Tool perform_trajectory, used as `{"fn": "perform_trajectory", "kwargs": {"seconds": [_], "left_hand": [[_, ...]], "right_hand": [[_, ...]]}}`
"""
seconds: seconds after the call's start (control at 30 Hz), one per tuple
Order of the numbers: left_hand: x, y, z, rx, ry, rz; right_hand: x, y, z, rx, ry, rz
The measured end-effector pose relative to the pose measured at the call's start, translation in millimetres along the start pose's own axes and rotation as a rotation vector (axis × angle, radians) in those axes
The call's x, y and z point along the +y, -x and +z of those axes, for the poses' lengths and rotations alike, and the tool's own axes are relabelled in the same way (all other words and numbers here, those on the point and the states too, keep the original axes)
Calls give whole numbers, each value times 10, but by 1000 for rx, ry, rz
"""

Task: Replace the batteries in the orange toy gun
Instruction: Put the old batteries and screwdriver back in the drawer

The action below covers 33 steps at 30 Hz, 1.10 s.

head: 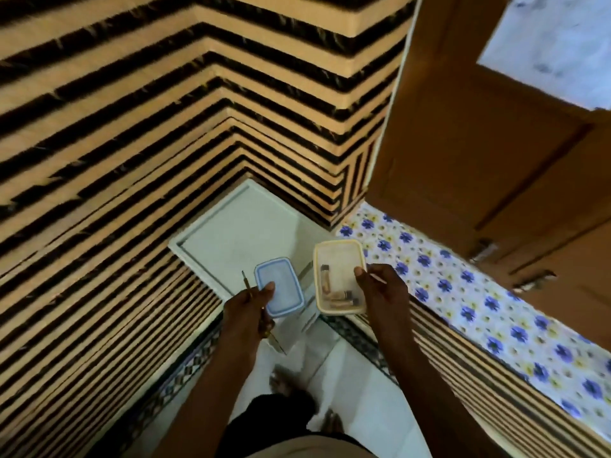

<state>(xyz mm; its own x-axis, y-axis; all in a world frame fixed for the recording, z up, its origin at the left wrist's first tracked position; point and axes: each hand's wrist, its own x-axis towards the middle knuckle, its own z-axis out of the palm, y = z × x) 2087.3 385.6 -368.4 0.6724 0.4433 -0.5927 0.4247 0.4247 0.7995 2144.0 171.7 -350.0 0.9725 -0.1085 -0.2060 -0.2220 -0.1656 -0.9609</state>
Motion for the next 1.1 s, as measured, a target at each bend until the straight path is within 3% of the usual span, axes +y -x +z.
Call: {"fn": "perform_trajectory", "kwargs": {"seconds": [0.6, 0.93, 1.1], "left_hand": [[-124, -1697, 110, 286, -163, -154], [-176, -1909, 248, 488, -283, -136], [-263, -1891, 260, 595, -324, -76]], "right_hand": [[295, -1654, 1397, -251, 515, 63], [334, -2255, 1674, -562, 638, -20], [330, -2415, 1819, -632, 807, -116]]}}
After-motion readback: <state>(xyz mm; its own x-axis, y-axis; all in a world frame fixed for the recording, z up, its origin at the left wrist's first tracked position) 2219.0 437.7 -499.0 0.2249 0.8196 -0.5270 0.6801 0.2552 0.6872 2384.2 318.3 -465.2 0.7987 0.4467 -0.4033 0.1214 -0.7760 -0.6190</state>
